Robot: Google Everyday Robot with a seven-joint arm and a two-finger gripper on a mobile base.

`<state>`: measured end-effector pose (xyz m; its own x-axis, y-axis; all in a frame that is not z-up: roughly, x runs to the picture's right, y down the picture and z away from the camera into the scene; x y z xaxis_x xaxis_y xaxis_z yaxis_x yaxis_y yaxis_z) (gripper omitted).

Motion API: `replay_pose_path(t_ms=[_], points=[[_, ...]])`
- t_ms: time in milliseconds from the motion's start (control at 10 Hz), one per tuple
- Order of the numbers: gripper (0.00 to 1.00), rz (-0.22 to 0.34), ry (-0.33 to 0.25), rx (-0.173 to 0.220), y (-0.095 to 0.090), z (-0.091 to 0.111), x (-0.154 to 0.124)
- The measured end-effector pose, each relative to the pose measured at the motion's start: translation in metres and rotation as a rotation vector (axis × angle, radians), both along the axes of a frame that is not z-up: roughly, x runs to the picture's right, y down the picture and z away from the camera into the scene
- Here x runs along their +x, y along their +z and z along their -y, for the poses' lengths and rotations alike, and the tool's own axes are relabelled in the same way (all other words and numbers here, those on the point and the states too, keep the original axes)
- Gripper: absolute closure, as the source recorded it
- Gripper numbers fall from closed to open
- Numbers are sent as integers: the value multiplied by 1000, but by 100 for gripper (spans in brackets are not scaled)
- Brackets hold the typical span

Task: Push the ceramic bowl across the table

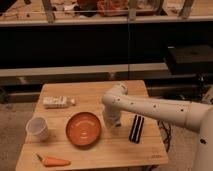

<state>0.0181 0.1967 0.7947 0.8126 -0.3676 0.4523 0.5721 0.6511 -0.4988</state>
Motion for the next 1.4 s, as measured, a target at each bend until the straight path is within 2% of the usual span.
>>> replay_pose_path(t_ms=[300,500,600,800,900,1100,1400], points=[[100,3,-13,2,-2,0,0],[100,49,-8,69,-12,12,-12],[100,84,-16,105,-24,24,-28],[100,139,-38,138,-34,35,-55],[100,153,-46,145,-34,37,-62],[100,182,-66,144,-20,36,-81],[100,194,-72,117,16,33,-98]])
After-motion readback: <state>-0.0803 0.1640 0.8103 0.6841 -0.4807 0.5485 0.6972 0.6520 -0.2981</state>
